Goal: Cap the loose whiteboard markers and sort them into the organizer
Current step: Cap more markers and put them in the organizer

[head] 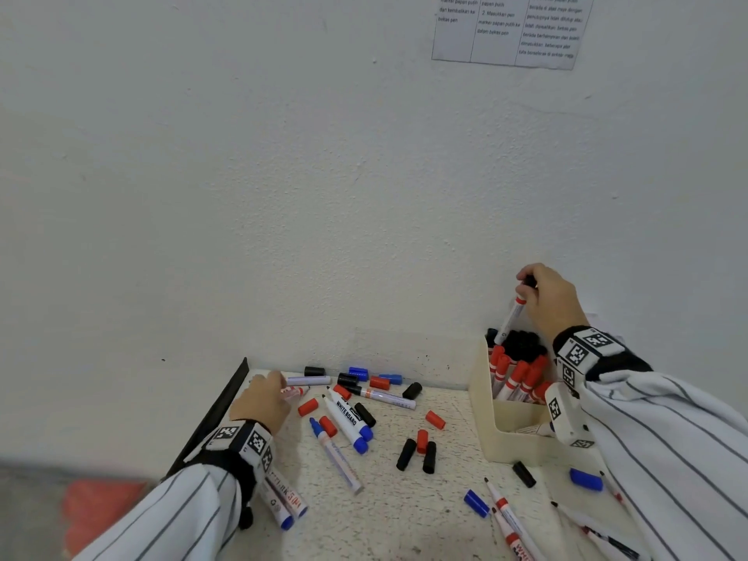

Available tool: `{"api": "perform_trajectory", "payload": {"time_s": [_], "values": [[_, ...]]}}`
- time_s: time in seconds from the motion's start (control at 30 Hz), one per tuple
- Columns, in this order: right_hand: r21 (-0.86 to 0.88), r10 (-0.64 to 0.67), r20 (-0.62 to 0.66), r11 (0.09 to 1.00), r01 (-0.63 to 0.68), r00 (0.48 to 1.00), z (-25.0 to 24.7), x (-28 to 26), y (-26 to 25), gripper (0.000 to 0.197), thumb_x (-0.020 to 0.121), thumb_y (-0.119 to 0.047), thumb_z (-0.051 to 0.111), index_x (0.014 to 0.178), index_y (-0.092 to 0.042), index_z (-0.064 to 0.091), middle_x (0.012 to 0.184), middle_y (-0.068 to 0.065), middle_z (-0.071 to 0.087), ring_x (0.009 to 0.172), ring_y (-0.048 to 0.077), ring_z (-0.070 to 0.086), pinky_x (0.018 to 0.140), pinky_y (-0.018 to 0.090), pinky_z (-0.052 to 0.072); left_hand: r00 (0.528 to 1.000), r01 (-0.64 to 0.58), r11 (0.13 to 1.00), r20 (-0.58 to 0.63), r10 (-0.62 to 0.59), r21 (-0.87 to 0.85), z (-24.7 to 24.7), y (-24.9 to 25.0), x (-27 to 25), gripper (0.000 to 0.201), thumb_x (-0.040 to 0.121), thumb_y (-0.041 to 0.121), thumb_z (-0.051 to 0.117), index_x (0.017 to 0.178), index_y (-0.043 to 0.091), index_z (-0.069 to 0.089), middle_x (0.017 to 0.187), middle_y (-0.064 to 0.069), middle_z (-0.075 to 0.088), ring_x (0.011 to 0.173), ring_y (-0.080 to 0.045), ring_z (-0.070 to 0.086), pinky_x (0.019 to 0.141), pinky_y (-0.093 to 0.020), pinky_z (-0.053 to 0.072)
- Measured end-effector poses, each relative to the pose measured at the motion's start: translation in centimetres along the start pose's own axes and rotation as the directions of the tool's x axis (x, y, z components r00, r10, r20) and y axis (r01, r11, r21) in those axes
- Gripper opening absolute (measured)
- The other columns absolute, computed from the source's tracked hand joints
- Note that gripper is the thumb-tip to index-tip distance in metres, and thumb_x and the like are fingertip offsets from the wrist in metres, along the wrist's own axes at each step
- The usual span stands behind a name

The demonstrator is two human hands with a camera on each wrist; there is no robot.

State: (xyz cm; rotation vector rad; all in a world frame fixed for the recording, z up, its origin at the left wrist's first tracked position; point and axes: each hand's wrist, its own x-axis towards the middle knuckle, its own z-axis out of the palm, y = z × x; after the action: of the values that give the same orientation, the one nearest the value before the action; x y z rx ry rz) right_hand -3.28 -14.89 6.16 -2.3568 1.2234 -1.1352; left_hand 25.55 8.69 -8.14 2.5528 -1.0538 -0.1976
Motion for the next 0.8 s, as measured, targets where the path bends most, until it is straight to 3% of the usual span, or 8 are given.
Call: {"api": "perform_trajectory", "payload": {"time_s": [0.13, 0.27, 0.33, 0.4, 0.47, 0.63, 0.73, 0.8], "values": [[-0.036, 0.071, 0.105, 0.997, -0.068, 0.992, 0.4, -0.7, 0.2, 0.026, 0.086, -0.006, 0.061, 0.108, -0.002, 0.048, 0.093, 0.012, 0.053, 0.081, 0.025, 0.051, 0.074, 0.027, 0.038, 0.985, -0.091, 0.924, -0.170, 0.029, -0.372, -1.4, 1.6, -0.4, 0.029, 0.083, 0.013, 0.065, 0.109, 0.009, 0.052, 0.095, -0.007, 0.054, 0.086, -0.019, 0.055, 0.073, -0.026, 0.046], [-0.063, 0.142, 0.109, 0.989, -0.136, 0.984, 0.8, -1.2, 0.0, 0.016, 0.084, -0.008, 0.064, 0.092, -0.004, 0.050, 0.087, 0.013, 0.057, 0.074, 0.024, 0.053, 0.068, 0.029, 0.041, 0.950, -0.183, 0.759, -0.312, -0.028, -0.625, -2.6, 3.6, -1.7, 0.026, 0.082, 0.006, 0.067, 0.103, 0.013, 0.053, 0.086, 0.002, 0.057, 0.076, -0.009, 0.058, 0.065, -0.018, 0.049], [-0.200, 0.218, 0.180, 0.963, -0.181, 0.959, 1.4, -1.5, 0.0, 0.016, 0.086, -0.017, 0.062, 0.087, -0.012, 0.047, 0.090, 0.015, 0.062, 0.077, 0.027, 0.056, 0.071, 0.034, 0.047, 0.932, -0.233, 0.693, -0.361, -0.041, -0.682, -2.8, 4.3, -2.2, 0.023, 0.081, 0.007, 0.069, 0.098, 0.015, 0.055, 0.082, 0.004, 0.057, 0.073, -0.005, 0.056, 0.064, -0.013, 0.046], [-0.352, 0.270, 0.202, 0.917, -0.188, 0.941, 1.7, -2.0, -0.3, 0.015, 0.089, -0.028, 0.056, 0.094, -0.018, 0.047, 0.095, 0.013, 0.063, 0.084, 0.030, 0.058, 0.074, 0.036, 0.049, 0.926, -0.260, 0.640, -0.375, -0.048, -0.723, -2.8, 4.9, -2.6, 0.020, 0.080, 0.009, 0.070, 0.095, 0.015, 0.059, 0.079, 0.003, 0.059, 0.072, -0.009, 0.058, 0.065, -0.021, 0.051], [-0.389, 0.264, 0.223, 0.907, -0.163, 0.938, 1.8, -2.2, -0.9, 0.019, 0.092, -0.027, 0.052, 0.108, -0.018, 0.050, 0.103, 0.012, 0.064, 0.092, 0.031, 0.058, 0.073, 0.031, 0.043, 0.933, -0.235, 0.617, -0.353, -0.074, -0.751, -2.6, 5.1, -2.7, 0.017, 0.080, 0.013, 0.071, 0.094, 0.015, 0.062, 0.077, 0.003, 0.059, 0.072, -0.012, 0.057, 0.066, -0.028, 0.053], [-0.347, 0.288, 0.269, 0.919, -0.187, 0.919, 1.2, -2.6, -2.5, 0.026, 0.094, -0.018, 0.050, 0.115, -0.003, 0.046, 0.109, 0.020, 0.060, 0.084, 0.025, 0.048, 0.068, 0.027, 0.033, 0.977, -0.080, 0.595, -0.181, -0.111, -0.800, -1.5, 5.0, -2.8, 0.016, 0.081, 0.009, 0.069, 0.094, 0.011, 0.060, 0.082, -0.001, 0.057, 0.066, -0.010, 0.051, 0.048, -0.008, 0.045], [-0.352, 0.289, 0.271, 0.917, -0.185, 0.918, 1.2, -2.6, -2.3, 0.023, 0.096, -0.015, 0.047, 0.114, -0.001, 0.046, 0.108, 0.021, 0.059, 0.081, 0.023, 0.043, 0.067, 0.027, 0.030, 0.994, 0.089, 0.513, 0.042, -0.104, -0.854, -0.5, 4.8, -2.7, 0.016, 0.089, 0.008, 0.059, 0.105, 0.010, 0.058, 0.093, -0.008, 0.062, 0.073, -0.017, 0.060, 0.072, -0.027, 0.055], [-0.363, 0.283, 0.280, 0.916, -0.172, 0.917, 1.4, -2.6, -2.1, 0.021, 0.096, -0.013, 0.045, 0.114, -0.001, 0.047, 0.108, 0.020, 0.060, 0.081, 0.022, 0.042, 0.064, 0.025, 0.030, 0.996, 0.091, 0.662, 0.064, -0.065, -0.744, 0.0, 4.8, -3.0, 0.014, 0.096, 0.021, 0.048, 0.104, 0.013, 0.057, 0.091, -0.007, 0.061, 0.072, -0.014, 0.057, 0.072, -0.029, 0.051]]}}
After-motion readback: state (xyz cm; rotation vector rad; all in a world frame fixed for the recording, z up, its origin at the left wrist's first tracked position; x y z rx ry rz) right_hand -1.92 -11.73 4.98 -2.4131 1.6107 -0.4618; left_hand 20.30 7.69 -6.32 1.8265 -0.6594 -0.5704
